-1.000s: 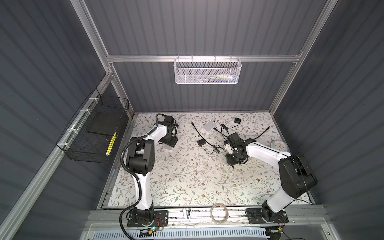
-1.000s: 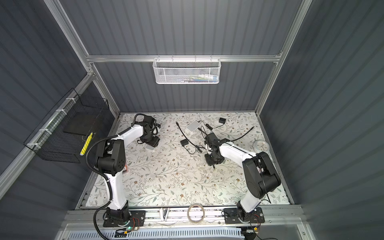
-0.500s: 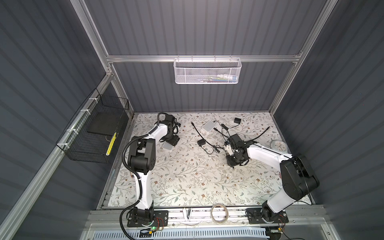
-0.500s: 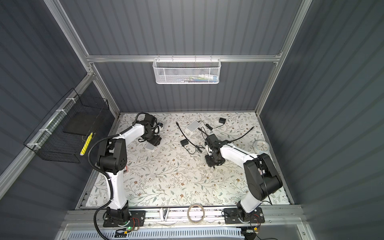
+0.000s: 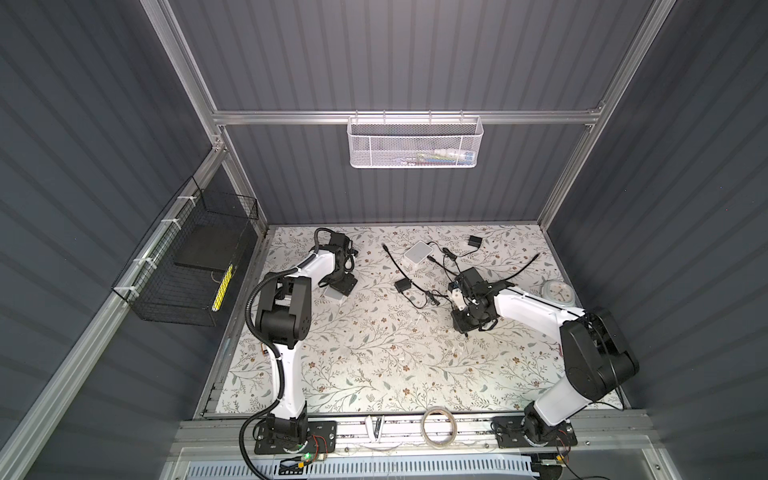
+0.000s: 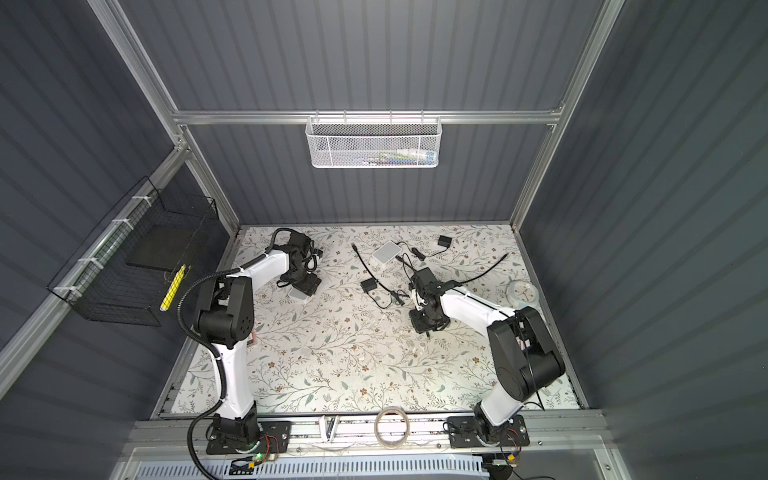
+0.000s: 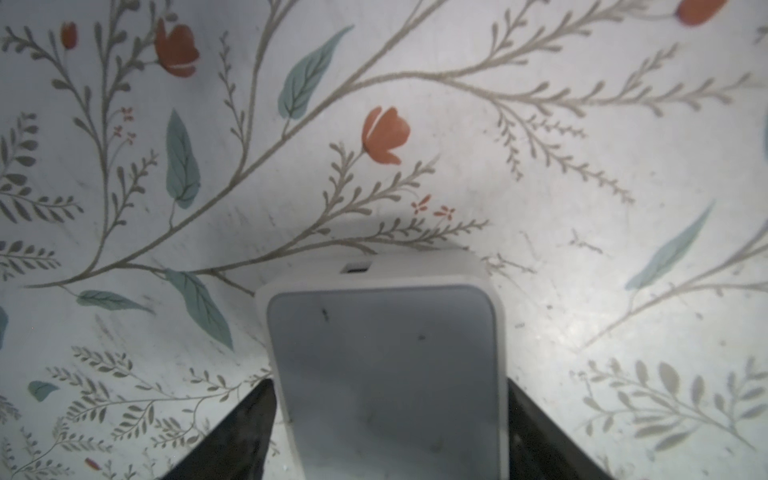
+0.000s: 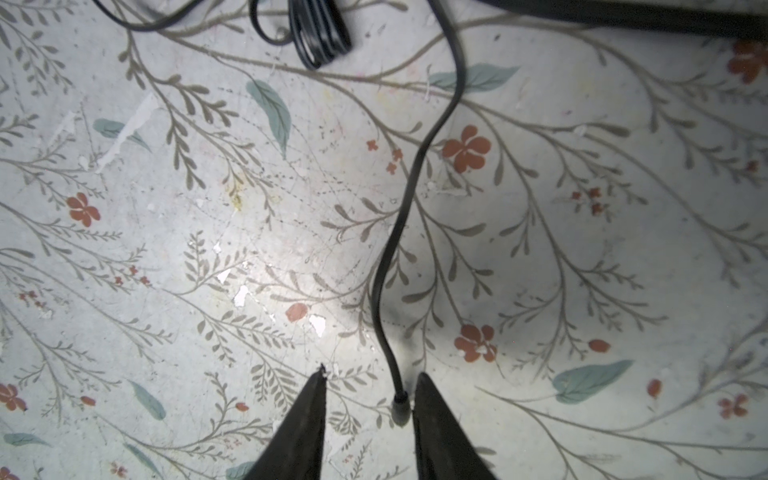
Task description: Insert the plug into the switch port
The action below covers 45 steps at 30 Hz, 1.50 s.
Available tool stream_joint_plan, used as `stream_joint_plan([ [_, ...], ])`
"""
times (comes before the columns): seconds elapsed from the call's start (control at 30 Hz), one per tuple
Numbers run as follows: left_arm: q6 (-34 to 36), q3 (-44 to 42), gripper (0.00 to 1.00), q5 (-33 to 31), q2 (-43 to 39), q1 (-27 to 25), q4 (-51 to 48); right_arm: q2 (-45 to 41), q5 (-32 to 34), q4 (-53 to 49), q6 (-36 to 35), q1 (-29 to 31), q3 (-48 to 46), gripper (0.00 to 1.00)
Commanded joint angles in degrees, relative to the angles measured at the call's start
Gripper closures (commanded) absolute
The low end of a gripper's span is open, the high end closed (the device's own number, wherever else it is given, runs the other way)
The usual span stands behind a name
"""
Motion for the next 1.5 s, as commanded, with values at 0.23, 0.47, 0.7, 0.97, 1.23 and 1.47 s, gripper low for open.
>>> stream_joint_plan([
  [0.23,7.8,-12.1,0.36,17.5,-6.8,-2.9,3.5,-1.4,0.3,-1.3,0.4,-0.1,-0.5,0.64],
  [0.47,17.4,-28.6,0.28,15.2,-17.4,-11.1,12.0,-1.9,0.4,-1.5,0.5,-0.2,-1.4,0.64],
  [0.7,25.2,-37.8,0.22,8.7,-24.3,-16.3,17.3,-1.6,-0.2,-1.5,0.6,-0.1,-1.4,0.65],
  [0.97,22.3,-40.5,0.14,2.6,-33.5,-17.2,22.3,-0.5,-1.4,-1.6,1.1,-0.2,-1.0,0.78],
  [1.23,-0.1,-47.2,0.18,0.7,-49.5,-17.1,25.3,0.8,-0.1,-3.6,-0.1,-0.1,0.6,0.84],
  [1.47,-25.5,-48.7,0.44,-0.1,-52.2,-17.2,23.1,1.8,-1.7,-4.6,-0.9,-0.1,2.6,0.96],
])
